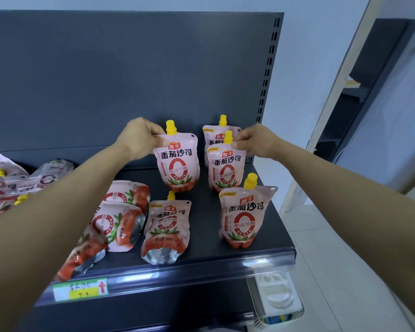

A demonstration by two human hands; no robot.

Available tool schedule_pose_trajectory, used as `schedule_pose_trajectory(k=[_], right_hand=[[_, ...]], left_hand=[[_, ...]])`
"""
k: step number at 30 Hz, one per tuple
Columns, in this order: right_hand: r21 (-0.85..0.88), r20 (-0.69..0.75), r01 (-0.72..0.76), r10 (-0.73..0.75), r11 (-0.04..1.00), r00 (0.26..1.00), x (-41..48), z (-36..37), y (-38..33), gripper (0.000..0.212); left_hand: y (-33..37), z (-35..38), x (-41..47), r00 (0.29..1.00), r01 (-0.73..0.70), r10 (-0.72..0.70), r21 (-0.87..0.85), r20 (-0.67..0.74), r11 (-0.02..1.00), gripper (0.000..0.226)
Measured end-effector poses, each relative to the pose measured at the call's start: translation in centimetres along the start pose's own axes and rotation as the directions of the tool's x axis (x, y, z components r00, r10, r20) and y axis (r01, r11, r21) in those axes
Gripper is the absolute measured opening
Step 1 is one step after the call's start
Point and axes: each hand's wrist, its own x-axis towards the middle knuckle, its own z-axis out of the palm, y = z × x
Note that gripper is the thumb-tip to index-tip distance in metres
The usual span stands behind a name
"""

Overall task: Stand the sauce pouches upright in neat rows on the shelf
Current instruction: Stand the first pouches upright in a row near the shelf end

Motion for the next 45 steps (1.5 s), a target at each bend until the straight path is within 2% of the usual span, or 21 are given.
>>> schedule_pose_trajectory(k=[4, 6, 9, 16, 27, 34, 38, 41, 45], right_hand=[[-0.005, 0.012, 0.014, -0.014, 1.0, 1.0, 0.0, -0.2, -0.1, 0.014], [0.046, 0.021, 0.006, -0.007, 0.999, 1.0, -0.1, -0.5, 0.0, 0.009], [0.1, -0.024, -0.01, 0.012, 0.995, 1.0, -0.5, -1.1, 0.2, 0.013], [0.098, -0.126, -0.01, 0.022, 0.995, 0.992, -1.9, -2.7, 0.7, 0.021], [0.063, -0.161, 0.017, -0.006, 0.998, 0.987, -2.5, -2.5, 0.5, 0.023], [0.059, -0.191, 0.078, -0.066, 0.995, 0.979, -2.3, -3.2, -0.7, 0.023], [0.013, -0.178, 0.095, -0.091, 0.995, 0.98, -1.8, -2.9, -2.0, 0.024], [-0.02, -0.153, 0.1, -0.102, 0.995, 0.983, -1.7, -2.7, -2.4, 0.024], [-0.041, -0.12, 0.066, -0.071, 0.997, 0.99, -1.7, -2.4, -2.3, 0.02]], left_hand=[[2.1, -0.1, -1.6, 0.995, -0.061, 0.07, -0.115, 0.075, 0.992, 0.008], [3.2, 0.7, -2.2, 0.988, -0.071, 0.092, -0.157, 0.127, 0.985, 0.008], [4.7, 2.7, -2.6, 0.977, -0.078, 0.115, -0.198, 0.182, 0.977, 0.008], [6.3, 7.6, -2.8, 0.948, -0.11, 0.133, -0.093, 0.288, 0.99, 0.017], [7.2, 8.5, -2.8, 0.937, -0.106, 0.137, -0.112, 0.32, 0.988, 0.02], [6.6, 5.9, -3.0, 0.861, -0.051, 0.124, -0.159, 0.493, 0.986, 0.033], [6.3, 5.6, -3.3, 0.87, -0.047, 0.106, -0.133, 0.481, 0.99, 0.024], [6.5, 6.7, -3.9, 0.927, -0.072, 0.1, -0.091, 0.362, 0.993, 0.007], [5.8, 6.9, -3.8, 0.975, -0.045, 0.059, -0.07, 0.217, 0.997, 0.018]])
